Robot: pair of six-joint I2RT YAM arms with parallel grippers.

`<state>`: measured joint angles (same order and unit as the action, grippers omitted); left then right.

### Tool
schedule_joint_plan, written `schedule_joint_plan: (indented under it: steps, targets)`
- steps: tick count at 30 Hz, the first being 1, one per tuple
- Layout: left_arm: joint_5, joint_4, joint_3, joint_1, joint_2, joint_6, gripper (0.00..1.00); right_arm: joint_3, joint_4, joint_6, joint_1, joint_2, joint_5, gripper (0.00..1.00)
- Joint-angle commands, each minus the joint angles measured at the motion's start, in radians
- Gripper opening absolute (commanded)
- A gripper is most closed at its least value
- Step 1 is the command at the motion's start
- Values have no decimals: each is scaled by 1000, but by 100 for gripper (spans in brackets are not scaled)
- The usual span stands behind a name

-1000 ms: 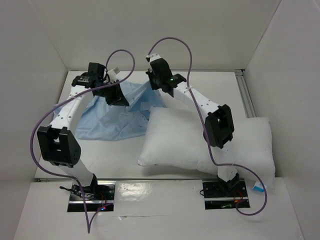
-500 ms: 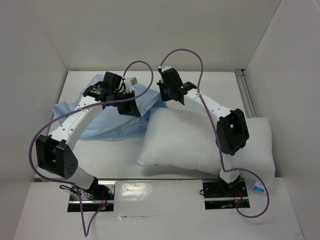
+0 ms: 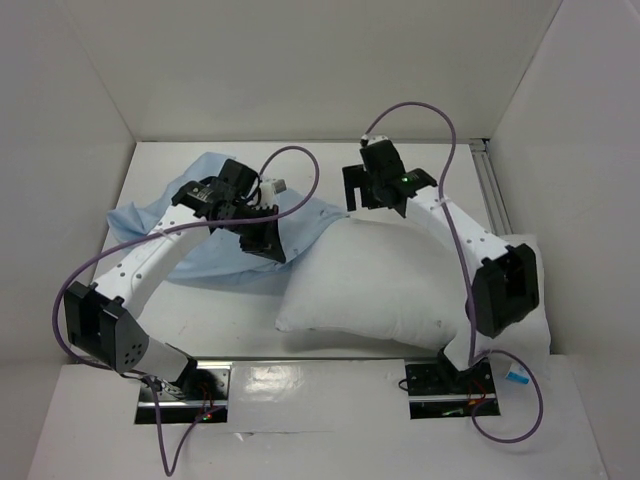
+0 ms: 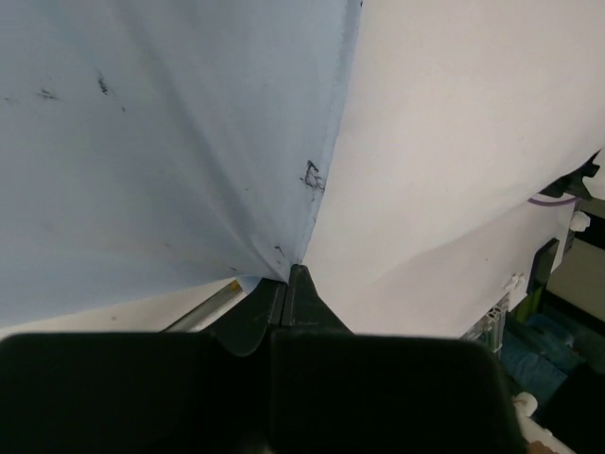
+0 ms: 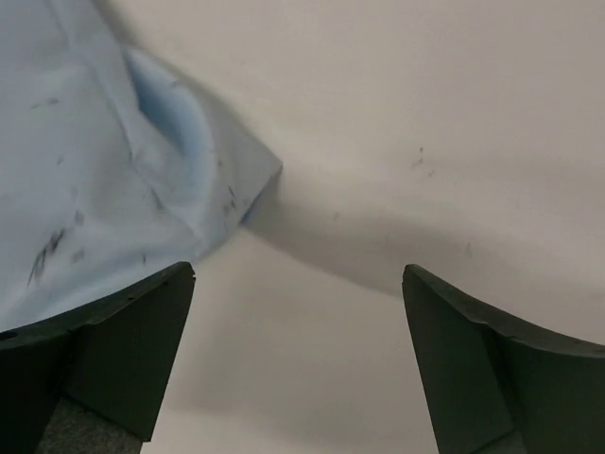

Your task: Put the pillow into the pillowcase

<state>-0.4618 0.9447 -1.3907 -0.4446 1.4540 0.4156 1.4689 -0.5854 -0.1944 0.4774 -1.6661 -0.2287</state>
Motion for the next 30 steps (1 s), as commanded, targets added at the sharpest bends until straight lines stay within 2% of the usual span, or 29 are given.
schedule_joint_plan:
  steps: [1, 3, 6, 7, 9, 13, 16, 18, 19, 22, 23, 24, 25, 30]
  targets:
    - [-20, 48, -28, -6, -32, 11, 0, -39, -92, -10, 58, 201, -11, 100]
    - [-11, 48, -39, -6, -32, 20, 0, -39, -137, -10, 79, 230, 18, 100]
    - [-11, 28, -39, -16, -32, 29, 0, -39, -195, -10, 171, 263, 29, 100]
    - [-26, 28, -39, -16, -23, 29, 0, -39, -220, -10, 237, 273, 29, 100]
    - [-26, 28, -39, -16, -23, 29, 0, -39, -244, -10, 298, 273, -12, 100]
    - [-15, 17, -39, -25, -23, 49, 0, -39, -287, -43, 432, 188, -69, 100]
    - [15, 17, -39, -25, -23, 49, 0, -61, -298, -91, 457, 146, -119, 100]
    - [32, 17, -30, -25, -32, 49, 0, -76, -298, -106, 457, 125, -141, 95]
    - [32, 17, -30, -25, -32, 58, 0, -85, -298, -106, 457, 124, -141, 90]
    - [41, 17, -30, -25, -32, 58, 0, -127, -249, -116, 457, 124, -141, 64]
    - [41, 17, -30, -25, -32, 58, 0, -127, -238, -116, 457, 124, -117, 49]
    - [41, 17, -39, -25, -32, 58, 0, -137, -229, -116, 448, 124, -116, 13]
    - [41, 17, -39, -25, -32, 58, 0, -137, -229, -125, 448, 135, -141, 0]
    - [41, 26, -48, -25, -32, 58, 0, -113, -168, -96, 391, 244, -162, 0]
